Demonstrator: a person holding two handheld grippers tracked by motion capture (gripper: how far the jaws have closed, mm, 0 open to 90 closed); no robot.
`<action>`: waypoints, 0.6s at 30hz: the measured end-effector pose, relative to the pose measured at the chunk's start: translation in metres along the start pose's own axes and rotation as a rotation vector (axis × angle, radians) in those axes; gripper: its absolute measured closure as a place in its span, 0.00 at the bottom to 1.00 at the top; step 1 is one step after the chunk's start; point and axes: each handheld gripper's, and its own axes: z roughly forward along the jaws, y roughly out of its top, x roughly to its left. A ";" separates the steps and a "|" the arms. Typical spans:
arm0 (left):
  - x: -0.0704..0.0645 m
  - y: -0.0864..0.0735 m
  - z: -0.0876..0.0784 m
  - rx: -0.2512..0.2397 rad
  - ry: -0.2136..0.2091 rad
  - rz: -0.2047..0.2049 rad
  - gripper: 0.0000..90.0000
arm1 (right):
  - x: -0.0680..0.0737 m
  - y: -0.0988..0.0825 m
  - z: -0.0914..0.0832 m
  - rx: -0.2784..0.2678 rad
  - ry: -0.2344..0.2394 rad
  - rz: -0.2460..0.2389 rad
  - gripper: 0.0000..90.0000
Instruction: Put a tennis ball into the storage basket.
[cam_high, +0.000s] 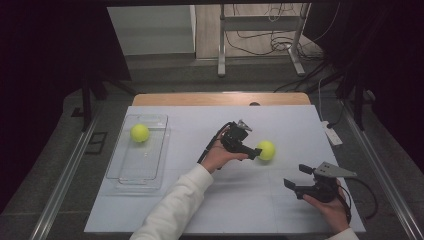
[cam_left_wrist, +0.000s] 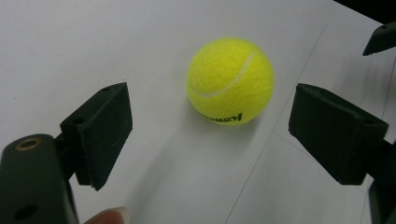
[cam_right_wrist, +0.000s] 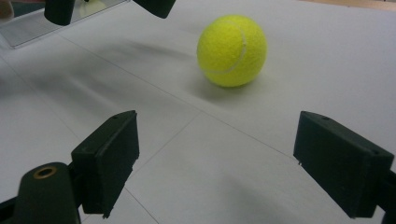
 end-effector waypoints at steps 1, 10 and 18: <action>0.000 0.000 0.002 -0.001 -0.001 -0.003 0.16 | 0.000 0.000 0.000 0.000 0.000 0.000 0.16; -0.003 0.001 0.009 0.012 -0.008 0.001 0.16 | 0.000 0.000 0.000 0.000 -0.002 0.000 0.16; -0.004 0.002 0.018 0.017 -0.028 0.004 0.16 | 0.000 0.000 0.000 0.001 -0.002 0.002 0.16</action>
